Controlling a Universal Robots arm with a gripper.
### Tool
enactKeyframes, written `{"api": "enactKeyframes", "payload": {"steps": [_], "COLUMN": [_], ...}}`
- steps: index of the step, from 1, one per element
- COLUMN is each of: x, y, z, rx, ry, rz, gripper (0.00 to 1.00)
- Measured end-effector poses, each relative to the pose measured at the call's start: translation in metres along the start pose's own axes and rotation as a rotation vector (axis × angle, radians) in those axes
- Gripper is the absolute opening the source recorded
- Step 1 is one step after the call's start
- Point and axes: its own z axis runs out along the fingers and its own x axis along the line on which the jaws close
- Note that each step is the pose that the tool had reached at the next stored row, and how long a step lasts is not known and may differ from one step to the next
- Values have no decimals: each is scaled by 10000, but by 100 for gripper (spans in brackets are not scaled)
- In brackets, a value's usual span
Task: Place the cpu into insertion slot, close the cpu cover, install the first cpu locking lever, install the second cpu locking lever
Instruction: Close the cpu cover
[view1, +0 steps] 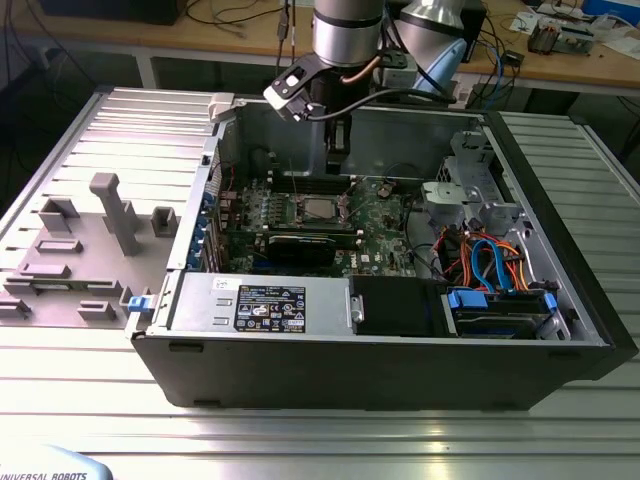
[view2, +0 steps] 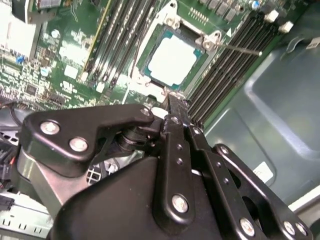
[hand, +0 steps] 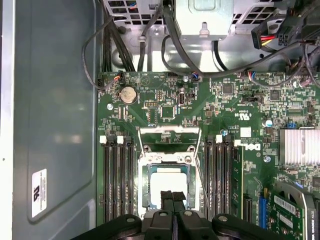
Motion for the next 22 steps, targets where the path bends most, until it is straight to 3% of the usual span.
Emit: {"api": "enactKeyframes", "payload": {"steps": [5,10,14,22], "x": [1,1,1,0], "y": [92,107,186,273], "z": [2,3,5,9], "rx": [3,4,3,3], "ry": [0,-1,-1,-1], "rz": [0,-2,-1,0], "gripper": [11,11,11,11]}}
